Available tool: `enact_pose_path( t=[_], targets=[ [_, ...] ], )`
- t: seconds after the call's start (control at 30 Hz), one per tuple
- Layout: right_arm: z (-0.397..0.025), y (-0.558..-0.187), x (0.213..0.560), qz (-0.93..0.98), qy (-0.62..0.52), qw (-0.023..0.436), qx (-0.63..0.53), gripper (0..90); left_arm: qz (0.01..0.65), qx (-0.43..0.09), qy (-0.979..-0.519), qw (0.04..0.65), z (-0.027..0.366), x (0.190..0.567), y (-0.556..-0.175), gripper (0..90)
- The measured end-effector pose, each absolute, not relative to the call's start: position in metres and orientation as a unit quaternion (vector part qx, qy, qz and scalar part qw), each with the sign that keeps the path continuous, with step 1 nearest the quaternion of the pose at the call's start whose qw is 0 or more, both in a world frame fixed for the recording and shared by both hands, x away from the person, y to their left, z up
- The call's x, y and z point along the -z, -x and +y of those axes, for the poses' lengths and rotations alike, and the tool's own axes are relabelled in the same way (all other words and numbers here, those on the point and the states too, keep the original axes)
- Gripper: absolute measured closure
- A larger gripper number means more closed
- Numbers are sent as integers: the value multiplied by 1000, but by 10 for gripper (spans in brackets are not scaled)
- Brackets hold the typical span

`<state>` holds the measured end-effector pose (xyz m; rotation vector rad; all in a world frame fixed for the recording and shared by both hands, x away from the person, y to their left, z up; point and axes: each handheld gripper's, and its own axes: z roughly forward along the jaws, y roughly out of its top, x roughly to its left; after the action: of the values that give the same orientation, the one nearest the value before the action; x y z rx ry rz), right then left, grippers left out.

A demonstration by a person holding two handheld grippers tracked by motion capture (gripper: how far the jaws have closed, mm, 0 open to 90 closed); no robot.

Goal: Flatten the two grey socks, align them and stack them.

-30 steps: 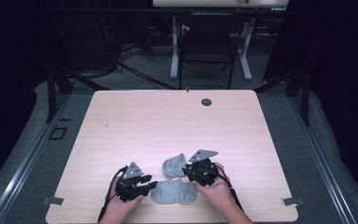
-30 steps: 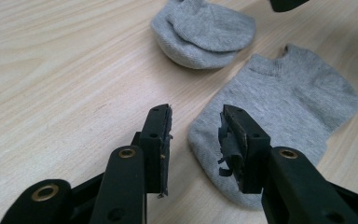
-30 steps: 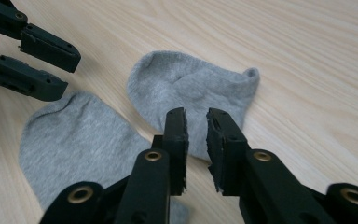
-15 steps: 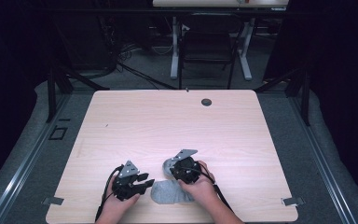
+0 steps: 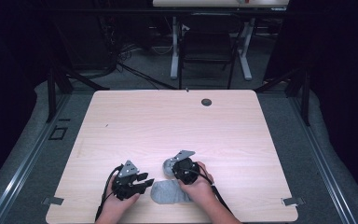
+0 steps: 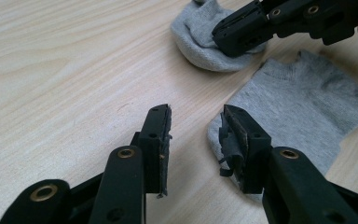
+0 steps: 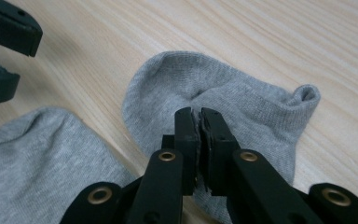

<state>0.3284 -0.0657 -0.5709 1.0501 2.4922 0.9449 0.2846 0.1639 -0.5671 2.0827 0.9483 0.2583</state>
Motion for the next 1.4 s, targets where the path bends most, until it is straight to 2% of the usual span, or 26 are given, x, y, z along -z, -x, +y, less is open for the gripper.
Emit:
enact_pose_path(
  t=[0.53,0.83,1.4],
  targets=[
    [-79,-327,553,838,-381,135,-367,866,376,-106,-825,409,161,564,-288,620],
    [-95,-327,538,823,-387,138,-393,866,378,-116,-822,411,151,554,-303,615],
    [-100,-324,543,821,-382,138,-401,865,390,-113,-820,403,116,557,-333,635]
  ],
)
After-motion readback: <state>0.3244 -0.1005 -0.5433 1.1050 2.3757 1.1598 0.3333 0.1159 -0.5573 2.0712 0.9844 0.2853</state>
